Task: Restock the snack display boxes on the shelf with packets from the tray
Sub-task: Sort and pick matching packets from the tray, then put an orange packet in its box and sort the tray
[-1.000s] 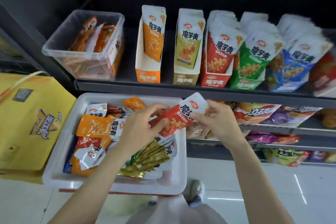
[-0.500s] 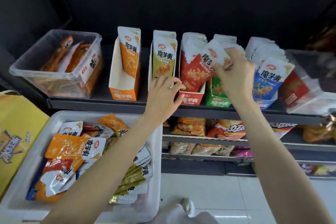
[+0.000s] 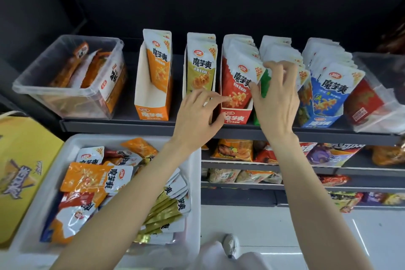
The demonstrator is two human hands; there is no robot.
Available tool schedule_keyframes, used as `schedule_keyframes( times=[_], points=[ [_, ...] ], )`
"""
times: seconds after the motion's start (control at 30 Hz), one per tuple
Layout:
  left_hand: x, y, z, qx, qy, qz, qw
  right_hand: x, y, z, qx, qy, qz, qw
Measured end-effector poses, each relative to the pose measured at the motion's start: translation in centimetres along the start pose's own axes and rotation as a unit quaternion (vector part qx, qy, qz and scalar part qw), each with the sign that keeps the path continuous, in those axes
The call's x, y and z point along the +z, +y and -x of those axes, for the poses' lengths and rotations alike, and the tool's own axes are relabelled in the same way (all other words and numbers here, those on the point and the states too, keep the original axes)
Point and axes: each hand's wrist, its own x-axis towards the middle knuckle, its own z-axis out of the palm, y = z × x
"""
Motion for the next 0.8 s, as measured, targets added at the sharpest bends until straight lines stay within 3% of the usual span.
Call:
schedule_keyframes(
  times=[0.1, 0.17, 0.23, 0.3, 0.37, 0.5, 0.63, 0.8],
  points=[
    [-2.3, 0.7, 1.5, -0.026, 0.097, 0.115, 0.988, -1.4, -1.5, 3.4, -0.012, -0.005, -0.138, 0.99],
    [-4.0, 0.5, 4.0, -0.054, 0.141, 0.158, 0.976, -2.2, -3.4, 6.1, 0.02, -0.087, -0.239, 0.967],
    [-5.6, -0.6, 7.3, -0.107, 0.139, 0.165, 0.971, -2.0, -5.3, 8.9, 0.014, -0.182, -0.278, 0.943],
    [-7.1, -2.8, 10.9, -0.16, 0.079, 0.137, 0.974, -0.6, -7.0, 11.4, -0.03, -0.275, -0.278, 0.92],
    [-8.1, -5.7, 14.6, -0.198, -0.04, 0.062, 0.977, 1.2, -8.6, 13.4, -0.061, -0.357, -0.26, 0.895],
    [-9.9, -10.3, 20.4, -0.235, -0.229, -0.107, 0.939, 5.1, -11.4, 16.2, -0.1, -0.478, -0.197, 0.85],
    [-11.3, -11.7, 22.7, -0.262, -0.249, -0.136, 0.923, 8.5, -14.5, 17.9, -0.133, -0.527, -0.167, 0.823],
    [-11.6, -12.4, 23.9, -0.274, -0.265, -0.141, 0.913, 11.9, -18.2, 19.1, -0.112, -0.531, -0.062, 0.837]
  ],
)
